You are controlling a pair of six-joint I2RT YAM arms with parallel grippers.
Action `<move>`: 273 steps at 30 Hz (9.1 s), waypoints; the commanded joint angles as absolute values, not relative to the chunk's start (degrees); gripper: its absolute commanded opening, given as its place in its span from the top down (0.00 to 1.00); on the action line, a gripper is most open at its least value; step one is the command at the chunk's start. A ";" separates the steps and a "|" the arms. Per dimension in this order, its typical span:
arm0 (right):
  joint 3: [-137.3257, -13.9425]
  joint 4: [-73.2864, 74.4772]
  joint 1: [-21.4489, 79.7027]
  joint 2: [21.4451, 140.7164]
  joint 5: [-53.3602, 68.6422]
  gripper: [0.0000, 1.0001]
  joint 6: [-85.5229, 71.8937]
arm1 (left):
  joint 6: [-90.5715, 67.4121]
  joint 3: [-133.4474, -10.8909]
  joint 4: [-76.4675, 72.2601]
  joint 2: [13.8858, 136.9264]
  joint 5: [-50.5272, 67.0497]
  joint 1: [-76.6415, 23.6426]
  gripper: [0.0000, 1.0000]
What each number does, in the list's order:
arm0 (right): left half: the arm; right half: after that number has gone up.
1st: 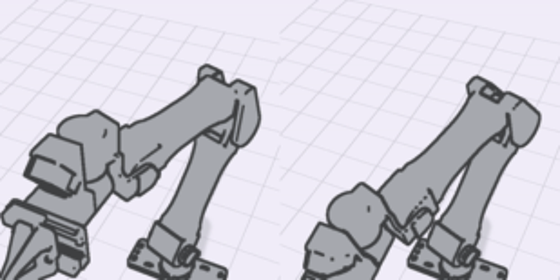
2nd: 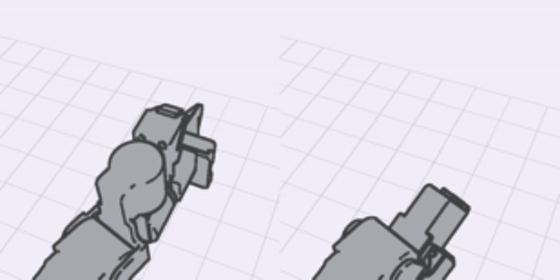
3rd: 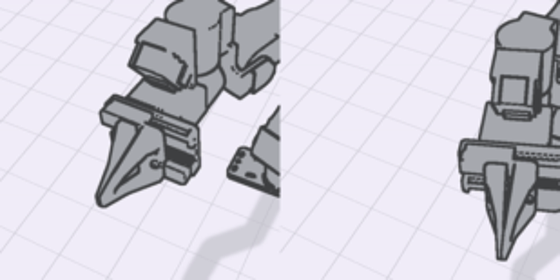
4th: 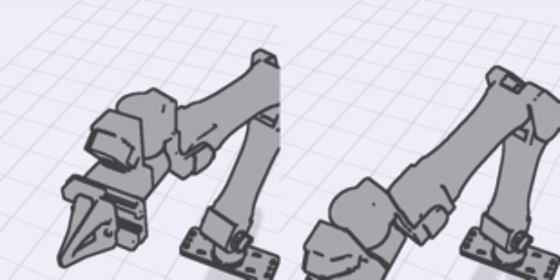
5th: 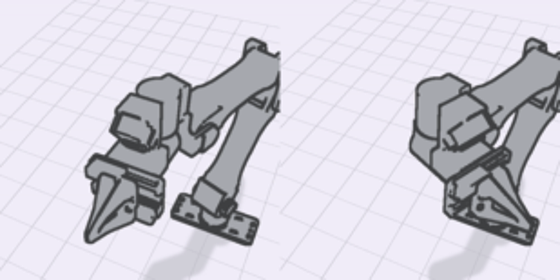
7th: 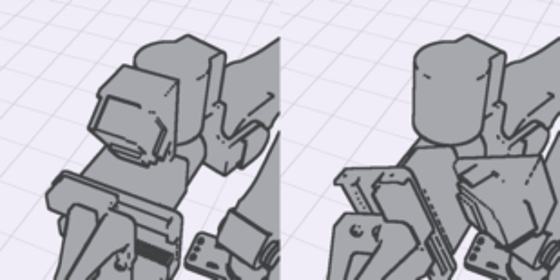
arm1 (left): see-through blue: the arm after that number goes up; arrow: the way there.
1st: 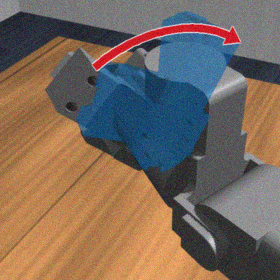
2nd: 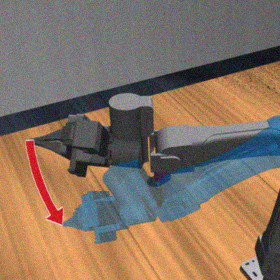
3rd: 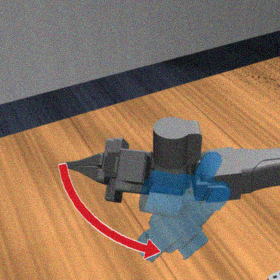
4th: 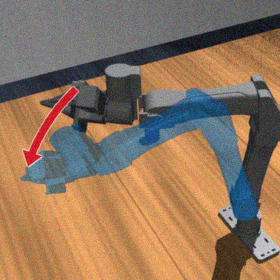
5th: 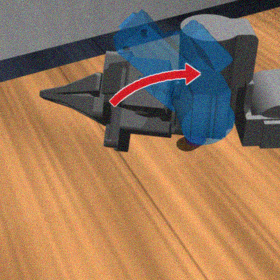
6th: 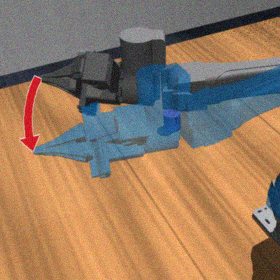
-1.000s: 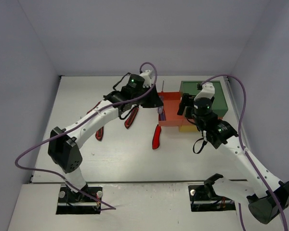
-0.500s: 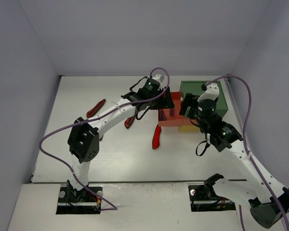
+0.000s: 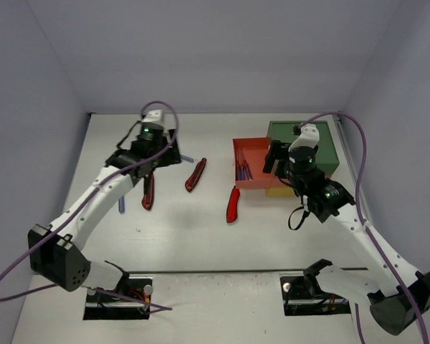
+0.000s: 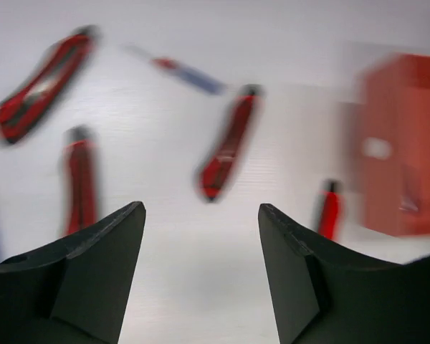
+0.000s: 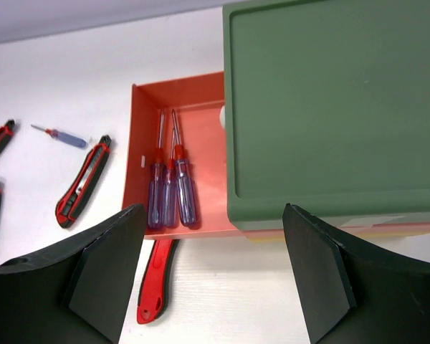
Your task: Sort the tools into containers
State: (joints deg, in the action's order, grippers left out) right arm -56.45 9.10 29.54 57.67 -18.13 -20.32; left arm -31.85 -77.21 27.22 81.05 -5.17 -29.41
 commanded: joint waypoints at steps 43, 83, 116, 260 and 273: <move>-56.69 6.68 29.01 57.57 -17.26 0.25 -17.92 | -30.66 -57.47 25.17 82.07 3.28 4.84 1.00; -56.31 6.77 28.92 55.70 -20.06 0.24 -17.65 | -55.09 -92.92 11.63 99.22 -2.99 -39.37 0.38; -50.63 8.36 28.83 49.12 -15.02 0.23 -23.02 | -66.28 -115.79 37.94 131.06 -23.05 -22.40 0.38; -71.46 9.93 -13.03 83.32 29.44 0.20 -15.83 | -7.28 -101.24 -16.26 116.28 52.89 -31.99 0.46; -69.37 9.91 -8.73 82.60 29.88 0.27 -13.34 | 3.50 -105.54 -16.35 119.28 57.00 -33.29 0.46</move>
State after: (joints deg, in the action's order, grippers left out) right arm -70.62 8.88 -10.75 84.15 25.78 -14.92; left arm -2.05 -100.86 -12.27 120.13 54.52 -33.38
